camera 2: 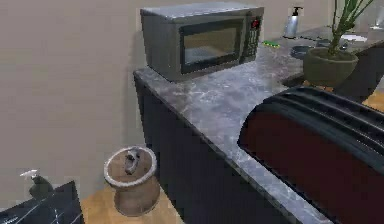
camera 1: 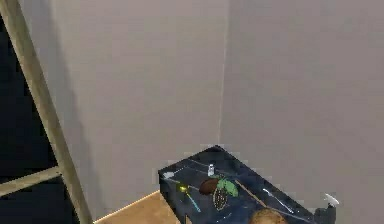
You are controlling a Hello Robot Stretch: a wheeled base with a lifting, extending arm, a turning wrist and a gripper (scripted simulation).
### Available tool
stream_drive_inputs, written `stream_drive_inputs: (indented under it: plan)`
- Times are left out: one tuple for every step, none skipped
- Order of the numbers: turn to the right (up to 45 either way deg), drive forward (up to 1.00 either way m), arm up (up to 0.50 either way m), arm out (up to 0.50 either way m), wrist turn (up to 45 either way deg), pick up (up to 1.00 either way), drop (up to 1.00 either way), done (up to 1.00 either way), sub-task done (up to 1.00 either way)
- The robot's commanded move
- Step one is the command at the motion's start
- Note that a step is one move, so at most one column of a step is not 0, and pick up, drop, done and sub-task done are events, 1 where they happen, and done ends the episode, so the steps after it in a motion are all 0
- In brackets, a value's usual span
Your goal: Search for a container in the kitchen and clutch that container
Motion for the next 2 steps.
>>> stream_drive_inputs:
  plan:
    - [45.0, 0.00, 0.00, 0.00, 0.0, 0.00, 0.00, 0.00, 0.00]
    - [21.0, 0.00, 0.00, 0.00, 0.0, 0.00, 0.00, 0.00, 0.00]
